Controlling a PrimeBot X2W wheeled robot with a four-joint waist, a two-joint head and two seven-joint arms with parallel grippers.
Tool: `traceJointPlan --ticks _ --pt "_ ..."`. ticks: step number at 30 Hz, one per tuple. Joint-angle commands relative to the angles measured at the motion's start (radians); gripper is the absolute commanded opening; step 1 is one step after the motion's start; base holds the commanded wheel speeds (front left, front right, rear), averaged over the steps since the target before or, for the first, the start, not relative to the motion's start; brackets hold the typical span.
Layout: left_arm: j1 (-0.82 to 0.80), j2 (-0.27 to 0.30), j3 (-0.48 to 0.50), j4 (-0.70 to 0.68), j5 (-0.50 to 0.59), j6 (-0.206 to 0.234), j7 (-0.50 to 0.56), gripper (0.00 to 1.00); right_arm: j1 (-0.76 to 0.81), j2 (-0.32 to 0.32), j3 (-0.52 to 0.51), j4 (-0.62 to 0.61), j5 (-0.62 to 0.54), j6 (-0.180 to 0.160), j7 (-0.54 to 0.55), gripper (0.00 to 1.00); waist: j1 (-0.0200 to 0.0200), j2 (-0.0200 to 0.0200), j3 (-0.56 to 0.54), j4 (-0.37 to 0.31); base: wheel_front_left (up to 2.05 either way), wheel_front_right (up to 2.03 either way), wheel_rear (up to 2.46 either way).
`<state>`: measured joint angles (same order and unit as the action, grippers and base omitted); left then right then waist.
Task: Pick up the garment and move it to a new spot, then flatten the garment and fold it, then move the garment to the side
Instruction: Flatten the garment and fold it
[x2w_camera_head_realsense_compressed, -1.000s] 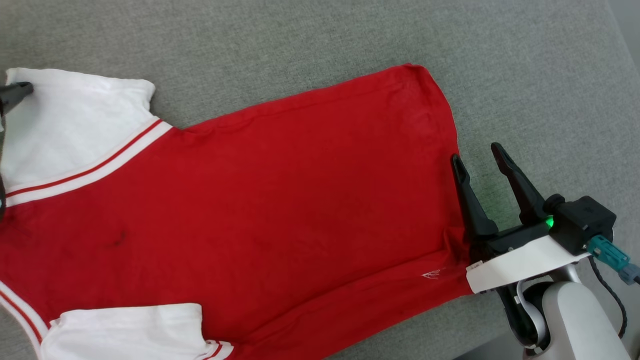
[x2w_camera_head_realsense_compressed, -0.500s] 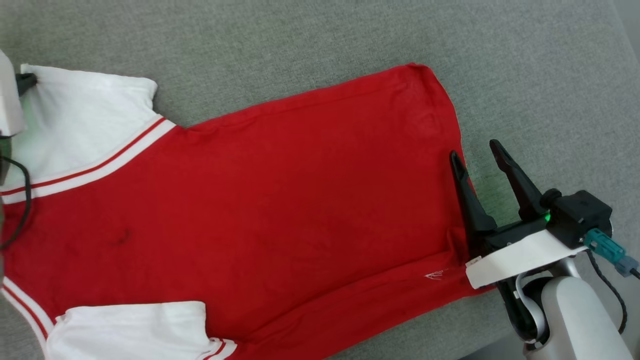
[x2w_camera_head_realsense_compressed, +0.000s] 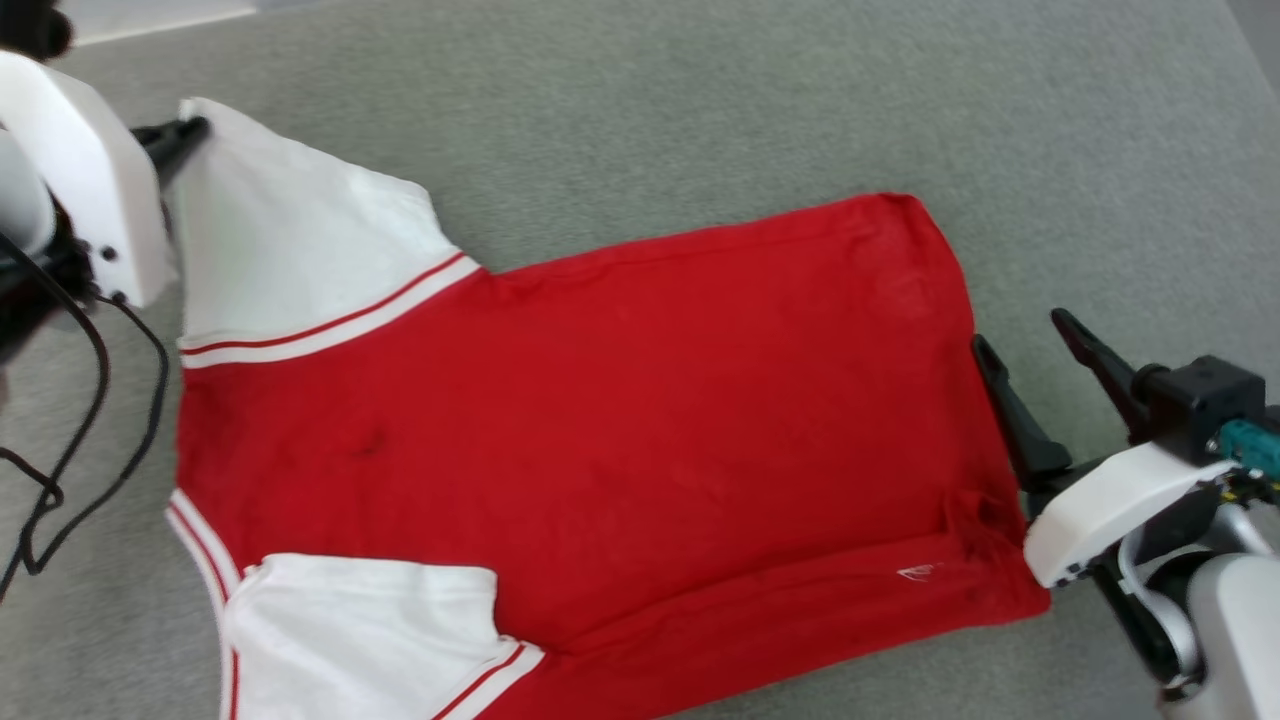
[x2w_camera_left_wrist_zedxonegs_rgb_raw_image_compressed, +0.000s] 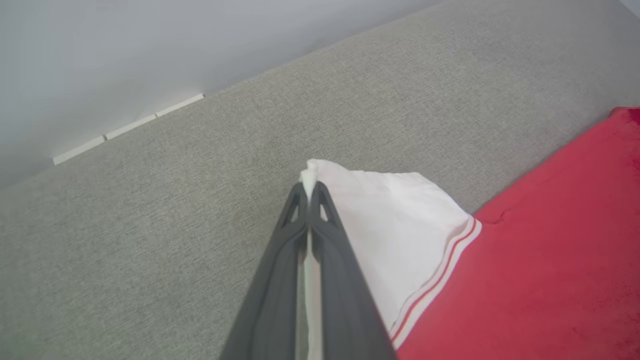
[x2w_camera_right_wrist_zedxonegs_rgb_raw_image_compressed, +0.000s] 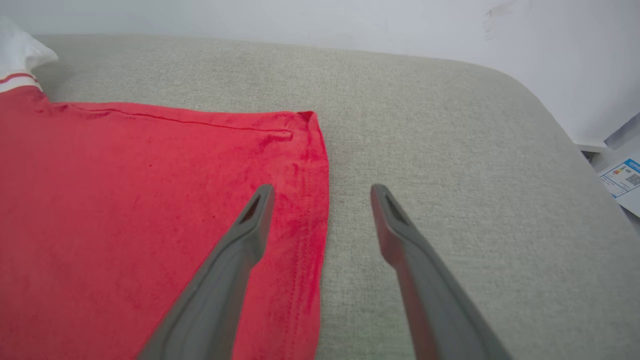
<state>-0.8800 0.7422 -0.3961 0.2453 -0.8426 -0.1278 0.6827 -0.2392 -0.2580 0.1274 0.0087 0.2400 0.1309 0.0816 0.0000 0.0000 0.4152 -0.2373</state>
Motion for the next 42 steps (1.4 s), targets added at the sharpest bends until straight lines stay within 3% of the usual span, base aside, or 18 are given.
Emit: traceJointPlan --ticks 1,11,18,26,34,35,36,37,42 --pt "0.018 -0.002 -0.011 -0.036 -0.009 -0.001 -0.012 0.0 -0.003 -0.028 0.002 -0.012 0.008 0.0 0.039 1.0 0.0 0.0 -0.036 0.045 0.0 0.0 0.0" --pt "0.13 0.043 -0.056 -0.32 -0.035 -0.003 -0.088 0.0 -0.182 -0.202 0.015 -0.021 0.117 -0.001 0.456 1.0 0.0 0.0 -0.026 0.153 0.0 0.0 0.0" --pt "0.188 0.046 -0.047 -0.47 -0.026 0.025 -0.129 0.0 -0.318 -0.259 0.052 0.077 0.131 -0.001 0.645 1.0 0.0 0.0 0.011 0.217 0.0 0.0 0.0" --pt "0.218 0.039 -0.053 -0.584 -0.008 0.037 -0.16 0.0 -0.429 -0.302 0.132 0.215 0.135 0.0 0.745 1.0 0.0 0.0 0.069 0.291 0.0 0.0 0.0" --pt "0.225 0.011 -0.076 -0.595 0.0 0.031 -0.187 0.0 -0.439 -0.313 0.238 0.315 0.153 0.001 0.758 1.0 0.0 0.0 0.093 0.33 0.0 0.0 0.0" --pt "0.227 0.01 -0.078 -0.592 0.001 0.031 -0.188 0.0 -0.435 -0.313 0.25 0.326 0.159 0.001 0.762 0.82 0.0 0.0 0.093 0.332 0.0 0.0 0.0" --pt "0.23 0.01 -0.079 -0.587 0.002 0.031 -0.192 0.0 -0.435 -0.314 0.258 0.333 0.163 0.001 0.763 0.29 0.0 0.0 0.092 0.333 0.0 0.0 0.0" --pt "0.232 0.01 -0.08 -0.583 0.004 0.031 -0.194 0.0 -0.437 -0.316 0.263 0.341 0.167 0.001 0.76 0.0 0.0 0.0 0.09 0.334 0.0 0.0 0.0" --pt "0.25 0.013 -0.077 -0.555 0.005 0.04 -0.209 0.0 -0.457 -0.319 0.253 0.362 0.178 0.001 0.721 0.0 0.0 0.0 0.061 0.326 0.0 0.0 0.0"
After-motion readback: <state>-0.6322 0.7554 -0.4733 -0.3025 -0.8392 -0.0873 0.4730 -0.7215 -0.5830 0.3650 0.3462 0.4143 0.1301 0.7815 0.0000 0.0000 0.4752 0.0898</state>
